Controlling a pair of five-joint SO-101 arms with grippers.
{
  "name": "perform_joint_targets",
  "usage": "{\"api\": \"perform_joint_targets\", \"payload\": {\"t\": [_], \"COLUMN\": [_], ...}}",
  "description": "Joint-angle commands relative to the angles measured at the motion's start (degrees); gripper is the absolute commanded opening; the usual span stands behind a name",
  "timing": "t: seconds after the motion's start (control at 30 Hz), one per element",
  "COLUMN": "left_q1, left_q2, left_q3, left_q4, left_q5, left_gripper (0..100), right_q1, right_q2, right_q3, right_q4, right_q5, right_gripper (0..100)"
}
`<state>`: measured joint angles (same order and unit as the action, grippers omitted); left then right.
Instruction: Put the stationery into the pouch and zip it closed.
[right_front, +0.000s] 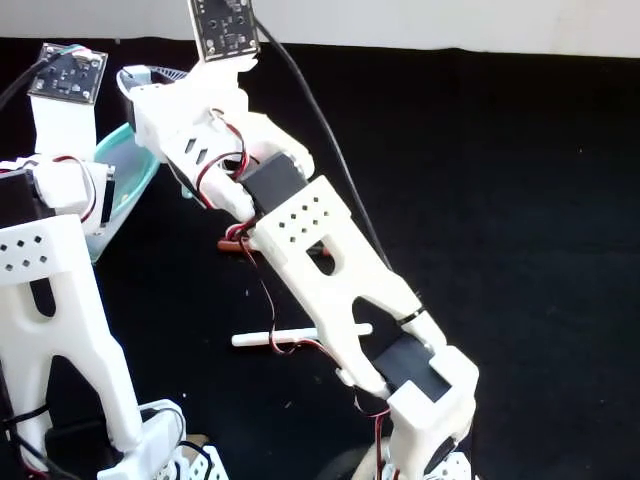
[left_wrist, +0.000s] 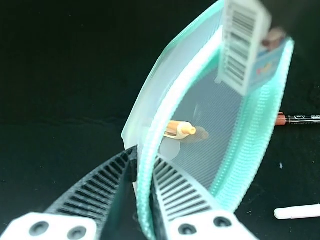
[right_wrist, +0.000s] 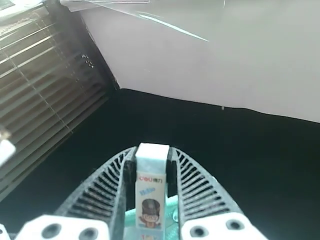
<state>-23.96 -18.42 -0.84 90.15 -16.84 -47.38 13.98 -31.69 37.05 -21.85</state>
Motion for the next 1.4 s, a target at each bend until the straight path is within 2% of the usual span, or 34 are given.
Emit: {"api": "perform_joint_targets", "payload": {"t": [0.0,0.43,0.5,0.67,0.9,1.03,1.2,1.3,1.37], "left_q1": [0.3,0.2,0.2,0.2,0.2,0.2,0.2,0.2,0.2], "left_q2": [0.7,0.7,0.7,0.7,0.7,0.7,0.7,0.7,0.6], "left_q3": [-0.1,-0.2,-0.2,-0.2,-0.2,-0.2,-0.2,-0.2,-0.2], "left_q4": [0.2,0.1,0.1,0.1,0.1,0.1,0.1,0.1,0.1], "left_q5": [0.6,0.6,0.6,0.5,0.5,0.5,0.5,0.5,0.5], "left_gripper": [1,1,1,1,1,1,1,1,1], "right_q1": [-2.0,-6.9,-6.9,-7.2,-6.2,-0.8,12.1,19.2,22.5], "right_q2": [-0.9,-0.9,-0.9,-1.0,-2.9,-8.3,-16.0,-17.5,-17.4], "right_q3": [0.7,8.1,8.6,8.2,7.0,3.6,2.6,2.6,2.6], "right_q4": [0.4,0.4,0.7,0.7,0.7,0.7,1.2,7.3,11.6], "right_q5": [-0.4,0.1,0.1,-0.3,0.0,-0.4,0.0,0.6,6.0], "right_gripper": [0.6,0.9,6.3,35.2,36.4,36.4,36.4,36.4,36.3]}}
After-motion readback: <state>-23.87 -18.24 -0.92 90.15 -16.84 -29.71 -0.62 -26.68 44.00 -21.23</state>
